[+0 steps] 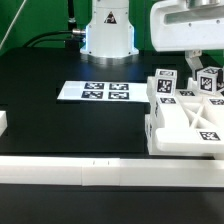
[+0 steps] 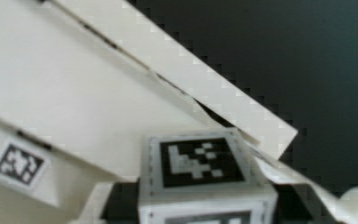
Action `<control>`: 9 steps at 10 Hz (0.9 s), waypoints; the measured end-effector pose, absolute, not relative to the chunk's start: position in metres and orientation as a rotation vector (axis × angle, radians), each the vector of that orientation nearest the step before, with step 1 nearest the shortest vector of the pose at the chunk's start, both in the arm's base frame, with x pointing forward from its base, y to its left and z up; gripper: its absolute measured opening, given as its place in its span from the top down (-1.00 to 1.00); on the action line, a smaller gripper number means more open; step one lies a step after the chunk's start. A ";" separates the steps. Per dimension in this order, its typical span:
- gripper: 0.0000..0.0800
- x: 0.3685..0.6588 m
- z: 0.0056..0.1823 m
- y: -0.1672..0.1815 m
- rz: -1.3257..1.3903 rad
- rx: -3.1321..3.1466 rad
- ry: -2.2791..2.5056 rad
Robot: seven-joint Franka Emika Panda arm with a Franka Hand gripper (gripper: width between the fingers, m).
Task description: Assemble chair
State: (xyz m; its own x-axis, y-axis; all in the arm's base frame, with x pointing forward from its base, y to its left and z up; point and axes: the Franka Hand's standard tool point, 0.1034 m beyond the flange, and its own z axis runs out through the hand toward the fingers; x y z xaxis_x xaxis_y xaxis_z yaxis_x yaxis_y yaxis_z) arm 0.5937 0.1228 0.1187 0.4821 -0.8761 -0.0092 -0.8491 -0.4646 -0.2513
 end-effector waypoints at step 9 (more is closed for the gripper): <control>-0.62 0.596 0.121 0.124 -0.230 -2.739 1.045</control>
Offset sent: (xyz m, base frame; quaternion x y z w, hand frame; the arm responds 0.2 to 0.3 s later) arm 0.0023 0.0008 0.0051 -0.0142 -0.0179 -0.1034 0.9944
